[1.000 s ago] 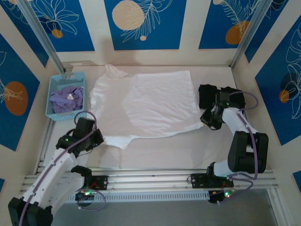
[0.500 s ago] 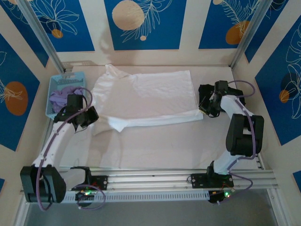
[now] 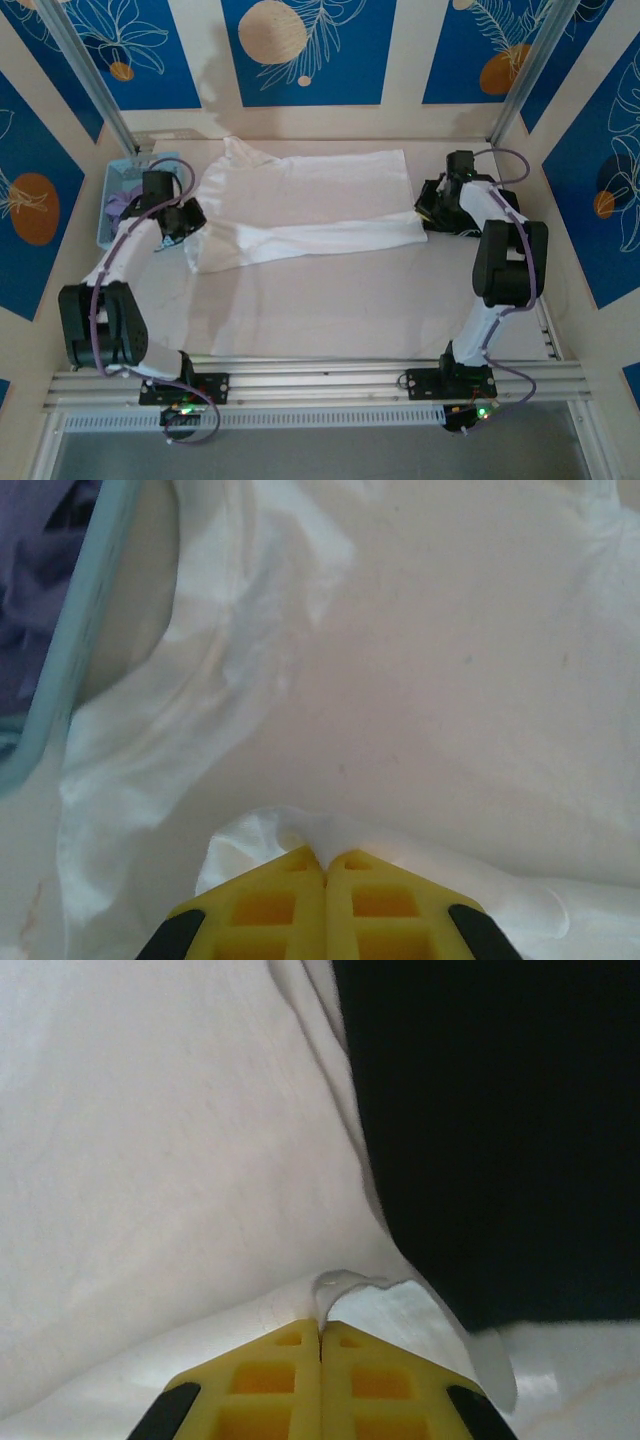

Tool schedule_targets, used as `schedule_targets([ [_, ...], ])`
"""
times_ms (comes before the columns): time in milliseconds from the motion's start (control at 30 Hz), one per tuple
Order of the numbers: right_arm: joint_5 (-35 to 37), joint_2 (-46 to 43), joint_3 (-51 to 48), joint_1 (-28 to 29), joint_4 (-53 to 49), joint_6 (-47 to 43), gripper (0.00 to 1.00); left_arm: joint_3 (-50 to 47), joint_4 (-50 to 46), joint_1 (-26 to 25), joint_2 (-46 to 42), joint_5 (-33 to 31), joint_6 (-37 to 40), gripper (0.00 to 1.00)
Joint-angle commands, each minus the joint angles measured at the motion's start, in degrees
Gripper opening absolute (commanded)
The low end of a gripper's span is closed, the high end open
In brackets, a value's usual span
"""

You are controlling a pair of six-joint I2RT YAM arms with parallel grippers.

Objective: Fold the inside-out t-shirt

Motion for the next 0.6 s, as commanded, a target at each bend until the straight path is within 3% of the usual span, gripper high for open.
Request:
schedule_targets([
  [0, -0.3, 4.6, 5.6, 0.7, -0.5, 0.7, 0.11, 4.5, 4.2, 0.9, 6.3, 0.0, 0.3, 0.08],
  [67, 0.2, 7.1, 9.2, 0.8, -1.2, 0.5, 0.18, 7.9, 5.2, 1.1, 11.1, 1.2, -0.4, 0.19],
  [133, 1.3, 8.1, 11.7, 0.8, -2.3, 0.0, 0.28, 12.7, 4.0, 1.2, 15.6, 2.2, -0.4, 0.37],
  [233, 4.2, 4.9, 9.2, 1.5, -2.0, -1.7, 0.36, 13.6, 3.5, 1.1, 15.7, 1.9, 0.2, 0.47],
  [367, 4.3, -0.6, 1.7, 5.2, -0.2, -4.6, 0.40, 2.5, 9.1, -0.7, 7.3, 2.1, -1.4, 0.54],
  [567, 9.5, 5.6, 3.3, 9.4, -4.5, -10.3, 0.40, -12.1, 15.4, -5.2, 2.3, 5.1, -2.9, 0.58],
])
